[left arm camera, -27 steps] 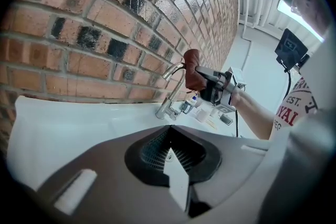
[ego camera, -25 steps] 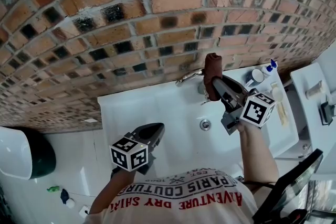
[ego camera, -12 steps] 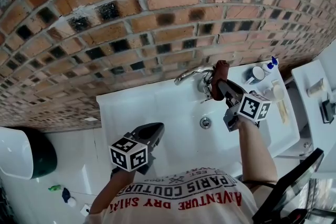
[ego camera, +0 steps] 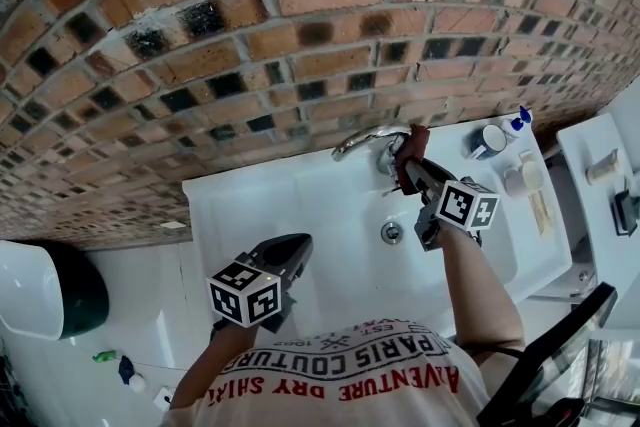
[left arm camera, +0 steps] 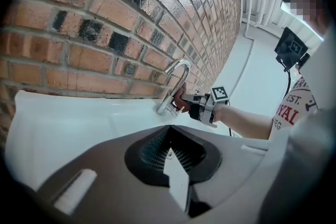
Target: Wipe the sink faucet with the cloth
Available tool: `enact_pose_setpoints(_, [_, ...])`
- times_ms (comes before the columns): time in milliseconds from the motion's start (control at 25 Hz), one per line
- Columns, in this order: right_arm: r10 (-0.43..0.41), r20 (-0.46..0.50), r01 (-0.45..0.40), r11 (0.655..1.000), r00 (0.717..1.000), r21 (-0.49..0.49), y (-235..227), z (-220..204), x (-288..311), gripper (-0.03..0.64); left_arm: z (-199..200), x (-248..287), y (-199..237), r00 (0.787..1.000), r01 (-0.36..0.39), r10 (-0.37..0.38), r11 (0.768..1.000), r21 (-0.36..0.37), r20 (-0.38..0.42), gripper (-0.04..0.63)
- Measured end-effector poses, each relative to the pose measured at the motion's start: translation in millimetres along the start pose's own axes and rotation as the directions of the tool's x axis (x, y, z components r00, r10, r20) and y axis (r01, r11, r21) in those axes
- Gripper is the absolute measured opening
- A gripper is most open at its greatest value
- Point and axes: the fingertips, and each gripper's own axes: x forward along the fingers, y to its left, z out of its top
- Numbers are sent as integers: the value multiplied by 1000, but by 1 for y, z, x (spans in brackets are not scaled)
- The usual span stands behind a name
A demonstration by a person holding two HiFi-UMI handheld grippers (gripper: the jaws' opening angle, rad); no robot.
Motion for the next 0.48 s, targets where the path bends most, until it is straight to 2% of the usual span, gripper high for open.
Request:
enact_pose_setpoints(240, [62, 69, -64, 998, 996, 19, 27, 16, -26, 72, 4, -1, -2, 1000, 0, 0, 1000, 6, 9, 5])
enact_pose_setpoints(360, [148, 76, -151, 988, 986, 42, 61, 13, -43, 72, 3, -3, -1, 1000, -3, 3, 1000, 3, 13, 5])
enact_pose_setpoints(480, [246, 20, -246, 969, 969, 35, 94, -1, -45, 72, 1, -2, -1, 1000, -1, 1, 1000, 2, 12, 5])
